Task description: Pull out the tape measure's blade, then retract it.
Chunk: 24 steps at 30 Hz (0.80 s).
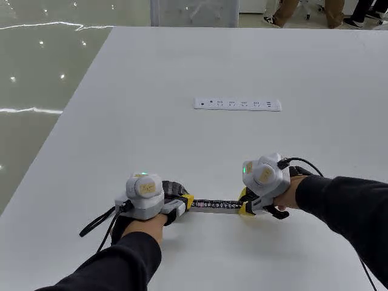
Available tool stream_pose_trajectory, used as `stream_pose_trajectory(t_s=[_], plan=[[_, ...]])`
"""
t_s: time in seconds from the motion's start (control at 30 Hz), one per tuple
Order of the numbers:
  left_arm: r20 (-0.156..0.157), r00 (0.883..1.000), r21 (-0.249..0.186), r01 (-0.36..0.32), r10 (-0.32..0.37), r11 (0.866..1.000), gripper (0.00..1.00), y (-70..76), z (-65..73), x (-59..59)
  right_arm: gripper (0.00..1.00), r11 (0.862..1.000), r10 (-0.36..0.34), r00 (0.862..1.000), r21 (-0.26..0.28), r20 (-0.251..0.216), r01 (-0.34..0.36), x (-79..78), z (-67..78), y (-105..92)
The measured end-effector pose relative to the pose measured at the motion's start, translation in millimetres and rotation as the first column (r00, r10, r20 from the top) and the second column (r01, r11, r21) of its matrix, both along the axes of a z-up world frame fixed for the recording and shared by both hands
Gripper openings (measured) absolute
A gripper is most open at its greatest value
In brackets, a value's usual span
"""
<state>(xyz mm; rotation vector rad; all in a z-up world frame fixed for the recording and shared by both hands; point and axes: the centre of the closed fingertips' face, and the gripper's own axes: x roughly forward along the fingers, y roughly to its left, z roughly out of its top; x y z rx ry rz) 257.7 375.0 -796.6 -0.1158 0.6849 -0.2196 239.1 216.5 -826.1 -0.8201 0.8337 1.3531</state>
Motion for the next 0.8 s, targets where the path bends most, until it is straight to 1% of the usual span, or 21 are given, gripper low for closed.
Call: stream_pose_trajectory(t_s=[0.2,0.33,0.6,0.8], plan=[[-0.002,1.000,0.000,-0.001,0.001,1.000,0.61,0.1,-0.1,0.0,0.12,1.000,0.001,1.000,0.007,0.002,-0.001,0.6,0.2,4.2],[0.001,1.000,-0.001,-0.002,0.002,1.000,0.61,0.1,0.1,0.2,0.12,1.000,-0.003,1.000,0.027,0.008,0.003,0.2,0.6,9.1],[-0.003,1.000,-0.006,-0.005,0.005,1.000,0.61,0.3,0.5,0.5,0.12,0.999,0.004,1.000,0.040,0.016,-0.004,0.6,0.5,14.6],[-0.005,1.000,-0.008,-0.006,0.006,1.000,0.61,0.4,0.3,0.4,0.12,0.999,0.008,1.000,0.054,0.019,-0.009,0.3,0.4,23.6]])
